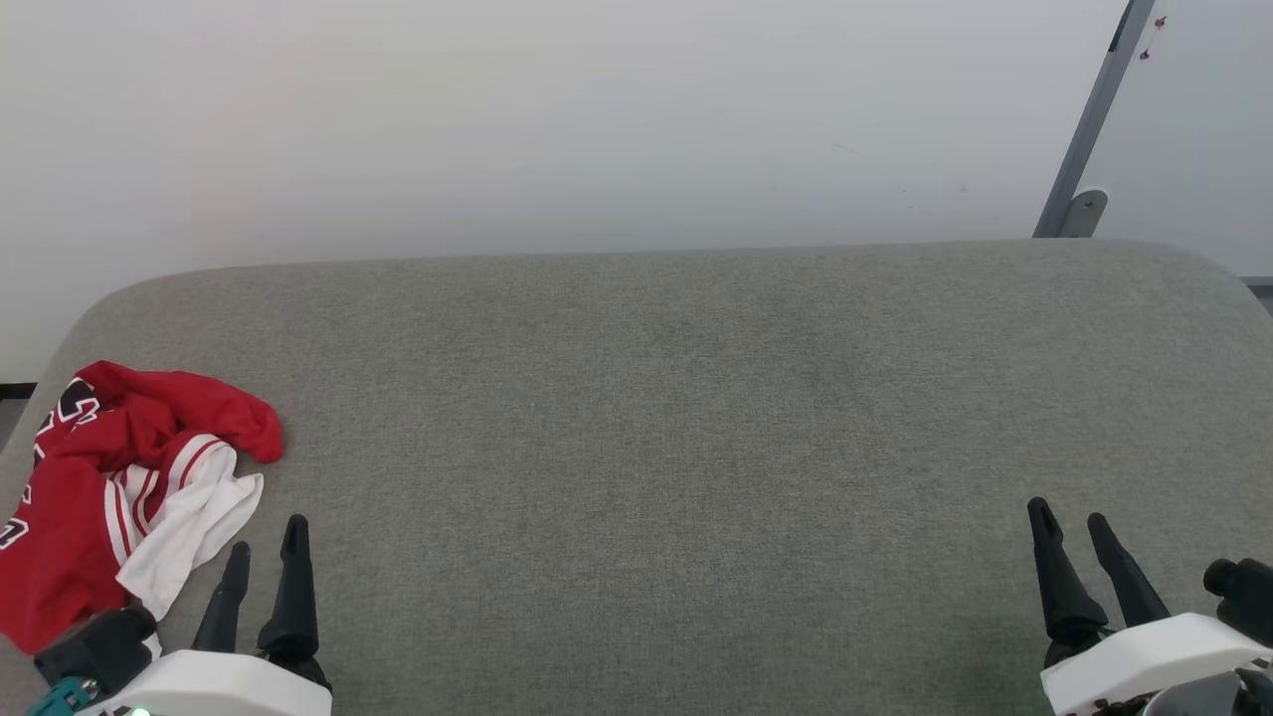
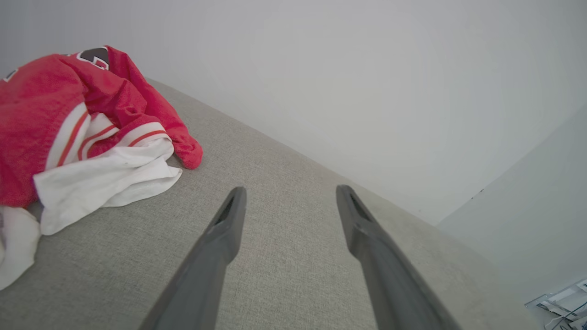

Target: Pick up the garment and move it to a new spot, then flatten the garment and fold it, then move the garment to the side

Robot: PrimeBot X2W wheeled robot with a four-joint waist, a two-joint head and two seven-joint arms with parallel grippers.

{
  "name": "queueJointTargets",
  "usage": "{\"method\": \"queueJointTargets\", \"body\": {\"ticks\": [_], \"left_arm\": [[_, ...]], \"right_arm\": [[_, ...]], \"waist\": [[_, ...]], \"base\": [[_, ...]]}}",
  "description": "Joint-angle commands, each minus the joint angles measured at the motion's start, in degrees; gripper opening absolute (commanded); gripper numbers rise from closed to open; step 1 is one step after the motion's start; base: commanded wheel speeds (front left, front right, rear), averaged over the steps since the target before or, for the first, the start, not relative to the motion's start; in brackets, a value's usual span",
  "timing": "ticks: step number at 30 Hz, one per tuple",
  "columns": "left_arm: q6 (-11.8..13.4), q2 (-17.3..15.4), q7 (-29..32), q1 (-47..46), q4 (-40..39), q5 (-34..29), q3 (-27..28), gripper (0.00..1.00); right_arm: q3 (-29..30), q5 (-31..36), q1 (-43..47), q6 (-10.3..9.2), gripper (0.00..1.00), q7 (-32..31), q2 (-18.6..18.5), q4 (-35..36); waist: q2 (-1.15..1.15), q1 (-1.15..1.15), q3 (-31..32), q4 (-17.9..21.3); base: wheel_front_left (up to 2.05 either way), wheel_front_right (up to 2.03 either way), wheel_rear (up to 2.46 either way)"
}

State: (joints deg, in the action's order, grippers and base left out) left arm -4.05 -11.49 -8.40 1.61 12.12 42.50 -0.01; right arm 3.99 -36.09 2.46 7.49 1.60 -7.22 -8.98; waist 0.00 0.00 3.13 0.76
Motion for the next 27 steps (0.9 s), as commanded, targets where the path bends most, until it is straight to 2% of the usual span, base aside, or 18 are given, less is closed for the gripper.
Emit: {"method": "queueJointTargets", "body": {"ticks": [1,27], "left_arm": [[-0.23,-0.57,-0.45,0.08,-0.38,-1.17,0.24,1.0],[-1.97,-0.78,-3.91,0.53,1.16,-14.39,0.76,1.0]], "right_arm": [[-0.02,1.29,-0.06,0.0,1.0,0.6,-0.27,0.88],[-0.68,14.5,1.46,0.0,1.0,2.26,-1.47,2.76]], "waist": [[0.0,0.0,0.02,0.01],[0.0,0.0,1.21,0.0]], "base": [[0.0,0.0,0.0],[0.0,0.0,0.0]]}}
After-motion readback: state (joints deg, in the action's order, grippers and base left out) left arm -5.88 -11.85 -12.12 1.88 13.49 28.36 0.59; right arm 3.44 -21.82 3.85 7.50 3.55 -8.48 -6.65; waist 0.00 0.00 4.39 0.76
